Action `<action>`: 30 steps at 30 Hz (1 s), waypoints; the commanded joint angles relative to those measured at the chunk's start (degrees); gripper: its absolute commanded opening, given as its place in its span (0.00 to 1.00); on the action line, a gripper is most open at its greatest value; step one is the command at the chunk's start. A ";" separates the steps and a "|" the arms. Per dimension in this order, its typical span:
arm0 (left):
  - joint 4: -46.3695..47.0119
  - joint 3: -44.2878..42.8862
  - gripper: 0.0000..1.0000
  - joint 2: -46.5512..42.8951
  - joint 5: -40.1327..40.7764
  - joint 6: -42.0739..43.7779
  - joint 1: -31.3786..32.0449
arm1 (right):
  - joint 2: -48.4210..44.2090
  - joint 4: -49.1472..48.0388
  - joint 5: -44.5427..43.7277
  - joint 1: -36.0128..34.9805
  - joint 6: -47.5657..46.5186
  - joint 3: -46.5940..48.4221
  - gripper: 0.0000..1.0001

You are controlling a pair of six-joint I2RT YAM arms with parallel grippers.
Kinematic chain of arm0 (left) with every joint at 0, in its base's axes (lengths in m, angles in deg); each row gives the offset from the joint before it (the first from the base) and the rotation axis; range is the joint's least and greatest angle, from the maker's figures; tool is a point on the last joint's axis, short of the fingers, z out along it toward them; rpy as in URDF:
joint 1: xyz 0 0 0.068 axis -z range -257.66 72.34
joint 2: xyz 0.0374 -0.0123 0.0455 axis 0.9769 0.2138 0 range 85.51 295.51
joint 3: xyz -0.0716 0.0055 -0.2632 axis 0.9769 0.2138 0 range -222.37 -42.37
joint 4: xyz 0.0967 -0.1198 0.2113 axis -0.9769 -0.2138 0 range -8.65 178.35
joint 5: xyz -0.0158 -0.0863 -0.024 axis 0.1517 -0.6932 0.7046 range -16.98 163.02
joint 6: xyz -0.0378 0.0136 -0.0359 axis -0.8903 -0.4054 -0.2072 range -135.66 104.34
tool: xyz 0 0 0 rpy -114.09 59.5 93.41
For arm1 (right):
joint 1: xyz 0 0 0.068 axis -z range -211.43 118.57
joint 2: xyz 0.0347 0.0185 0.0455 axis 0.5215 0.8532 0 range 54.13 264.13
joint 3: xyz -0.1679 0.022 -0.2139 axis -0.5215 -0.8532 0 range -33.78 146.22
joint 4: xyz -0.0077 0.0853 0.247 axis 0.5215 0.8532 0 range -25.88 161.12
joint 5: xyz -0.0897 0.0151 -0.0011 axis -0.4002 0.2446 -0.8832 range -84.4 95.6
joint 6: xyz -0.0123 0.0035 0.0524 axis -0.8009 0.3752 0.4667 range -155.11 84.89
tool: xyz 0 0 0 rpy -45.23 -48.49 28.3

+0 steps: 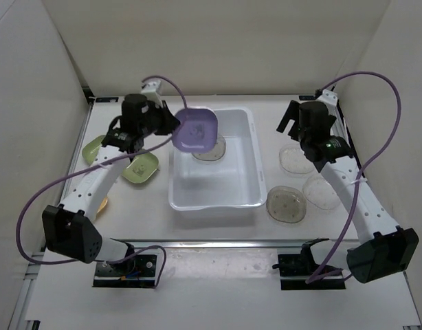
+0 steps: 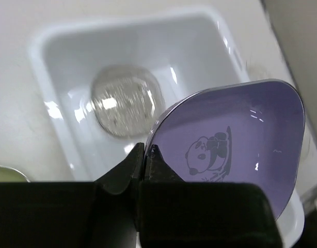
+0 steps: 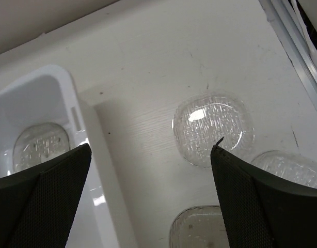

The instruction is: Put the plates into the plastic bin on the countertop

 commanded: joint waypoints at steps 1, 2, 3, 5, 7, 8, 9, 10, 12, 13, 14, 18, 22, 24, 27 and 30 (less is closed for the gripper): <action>-5.42 4.48 0.10 -1.80 -1.87 0.28 5.84 | -1.52 3.05 2.61 5.37 2.69 -0.93 0.99; -7.69 5.36 0.09 -1.28 -1.18 0.37 7.79 | -1.53 3.40 4.02 6.79 3.04 -1.10 0.99; -8.93 5.54 0.10 -0.58 0.04 -0.15 11.37 | -1.53 3.40 7.00 9.24 3.40 -1.63 0.99; -11.21 5.37 0.10 1.87 3.73 -0.94 14.21 | -1.88 3.05 9.30 11.37 3.05 -2.51 0.99; -12.11 5.72 0.10 3.46 4.80 -2.08 17.20 | -1.53 2.17 12.11 14.17 2.00 -3.56 0.99; -12.11 5.89 0.10 4.86 4.97 -2.44 17.91 | -1.18 2.17 12.82 14.88 1.99 -3.91 0.99; -12.11 5.72 0.10 5.57 5.50 -2.79 19.39 | -1.00 2.52 13.52 16.28 1.99 -4.27 0.99; -12.11 5.55 0.10 6.45 7.24 -2.70 20.28 | -0.48 2.35 15.97 18.47 1.99 -4.79 0.99; -13.85 4.15 0.10 8.90 10.76 -3.31 22.03 | -0.30 2.17 18.44 19.46 1.99 -5.50 0.99; -14.47 3.44 0.10 9.96 11.82 -3.23 22.39 | -0.47 0.87 19.84 21.72 1.82 -5.94 0.99; -15.61 2.83 0.10 11.19 14.96 -3.32 22.74 | -0.65 0.59 22.38 23.14 1.64 -6.72 0.99; -21.24 -0.78 0.10 17.34 19.91 -7.87 23.01 | -0.39 0.06 22.33 24.82 1.99 -7.43 0.99; -21.95 1.41 0.10 18.58 19.56 -11.40 23.71 | -0.12 0.41 20.21 26.22 1.29 -8.22 0.99; -21.95 1.94 0.10 19.11 20.17 -12.63 23.98 | 0.58 0.24 20.39 27.28 0.76 -8.66 0.99; -22.65 2.03 0.23 19.46 21.15 -13.60 23.89 | 2.15 -1.87 23.89 27.72 -2.56 -9.81 0.99; -22.83 1.68 0.36 19.46 20.62 -13.51 23.98 | 4.61 -5.38 25.83 28.07 -4.33 -11.73 0.99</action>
